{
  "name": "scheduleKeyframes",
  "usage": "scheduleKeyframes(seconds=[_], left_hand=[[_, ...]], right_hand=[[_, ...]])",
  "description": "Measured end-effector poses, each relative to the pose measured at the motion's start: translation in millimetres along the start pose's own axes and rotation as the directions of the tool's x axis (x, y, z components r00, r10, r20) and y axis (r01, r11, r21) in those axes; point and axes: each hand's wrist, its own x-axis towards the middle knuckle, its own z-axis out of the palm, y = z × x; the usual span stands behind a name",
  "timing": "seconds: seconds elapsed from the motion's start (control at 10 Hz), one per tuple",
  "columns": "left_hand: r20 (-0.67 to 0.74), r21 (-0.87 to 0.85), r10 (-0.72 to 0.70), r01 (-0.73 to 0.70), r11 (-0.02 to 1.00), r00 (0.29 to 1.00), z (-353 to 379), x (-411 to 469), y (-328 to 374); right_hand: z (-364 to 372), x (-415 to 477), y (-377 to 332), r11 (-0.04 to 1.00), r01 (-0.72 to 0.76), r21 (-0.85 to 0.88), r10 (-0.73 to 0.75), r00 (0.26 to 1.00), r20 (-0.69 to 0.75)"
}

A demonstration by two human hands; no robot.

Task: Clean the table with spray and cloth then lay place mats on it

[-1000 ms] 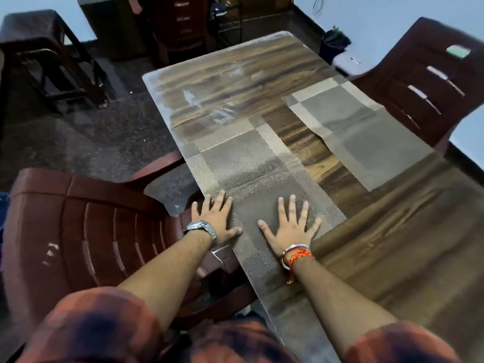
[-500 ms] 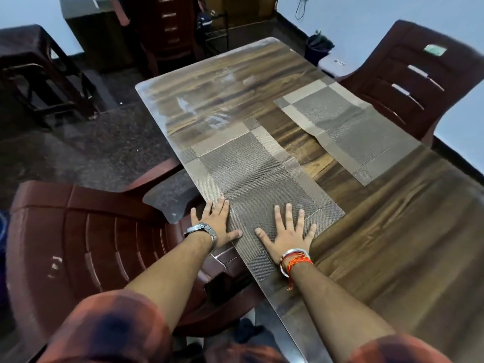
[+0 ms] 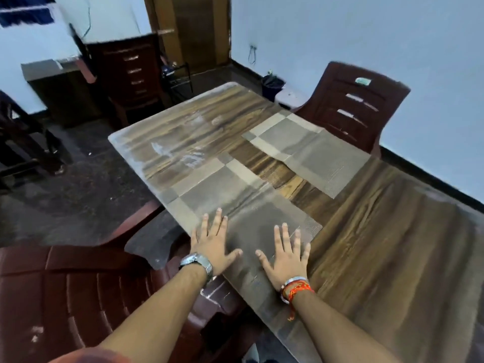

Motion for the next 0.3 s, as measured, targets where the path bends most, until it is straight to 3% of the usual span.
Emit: scheduleKeyframes(seconds=[0.2, 0.3], left_hand=[[-0.194, 0.128, 0.252, -0.231, 0.965, 0.948, -68, -1, 47], [-0.277, 0.158, 0.412, -0.382, 0.911, 0.868, -98, -9, 85]], right_hand=[[-67, -24, 21, 0.988, -0.142, 0.063, 0.15, 0.978, -0.147], [-100, -50, 32, 0.974, -0.211, 0.082, 0.226, 0.927, -0.298]])
